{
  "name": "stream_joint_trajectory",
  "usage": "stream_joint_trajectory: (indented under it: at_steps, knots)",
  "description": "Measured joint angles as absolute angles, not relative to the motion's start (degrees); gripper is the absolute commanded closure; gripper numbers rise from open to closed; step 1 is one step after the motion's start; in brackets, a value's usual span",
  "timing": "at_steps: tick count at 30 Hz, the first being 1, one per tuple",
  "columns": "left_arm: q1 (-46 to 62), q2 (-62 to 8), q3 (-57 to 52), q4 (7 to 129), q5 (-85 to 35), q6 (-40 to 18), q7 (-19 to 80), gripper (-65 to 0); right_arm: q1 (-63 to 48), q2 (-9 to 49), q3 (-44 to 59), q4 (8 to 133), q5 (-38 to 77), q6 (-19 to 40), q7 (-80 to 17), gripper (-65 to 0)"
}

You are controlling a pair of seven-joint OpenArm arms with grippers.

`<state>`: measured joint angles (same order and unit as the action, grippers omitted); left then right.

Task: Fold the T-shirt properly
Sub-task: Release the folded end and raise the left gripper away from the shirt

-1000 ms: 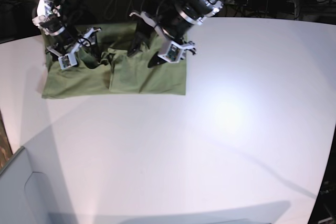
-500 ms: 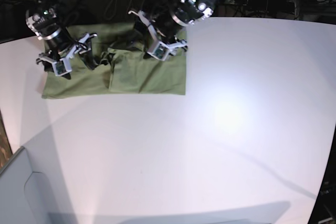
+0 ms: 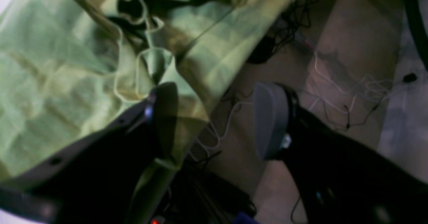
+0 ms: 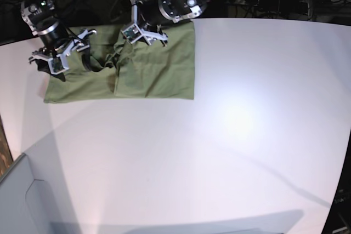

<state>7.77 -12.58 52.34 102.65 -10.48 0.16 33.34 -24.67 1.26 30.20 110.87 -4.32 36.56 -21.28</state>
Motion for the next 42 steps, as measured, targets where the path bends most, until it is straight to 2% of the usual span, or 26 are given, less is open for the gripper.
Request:
stream_joint_trajectory:
  at_steps: [7, 11, 18, 28, 34, 42]
  knots:
    - [8.49, -15.35, 51.0, 111.7, -10.94, 0.32, 32.53, -34.6, -24.67, 0.03, 32.77, 110.96, -4.32, 36.56, -21.5, -44.5]
    - [9.67, -15.73, 46.5, 115.07, -10.68, 0.62, 32.69, -34.6, -24.67, -0.03, 32.86, 110.96, -4.25, 36.53, -21.23, -44.5]
    - [9.56, -15.55, 45.36, 104.51, -10.55, 0.19, 33.23, -34.5, -24.67, -0.01, 32.95, 110.96, -4.29, 36.56, -21.43, -44.5]
    - [7.18, -13.63, 53.15, 97.91, -10.63, 0.16, 32.88, -34.5, -24.62, -0.01, 32.91, 110.89, -4.29, 36.56, -21.45, -44.5]
    - [6.85, -13.5, 53.47, 97.69, -10.66, 0.19, 32.93, -34.5, -24.47, -0.01, 32.88, 110.89, -4.29, 36.56, -21.45, -44.5]
    - [6.83, -13.19, 53.45, 104.03, -10.68, 0.16, 32.73, -34.6, -24.51, -0.01, 32.99, 110.89, -4.29, 36.53, -21.45, -44.6]
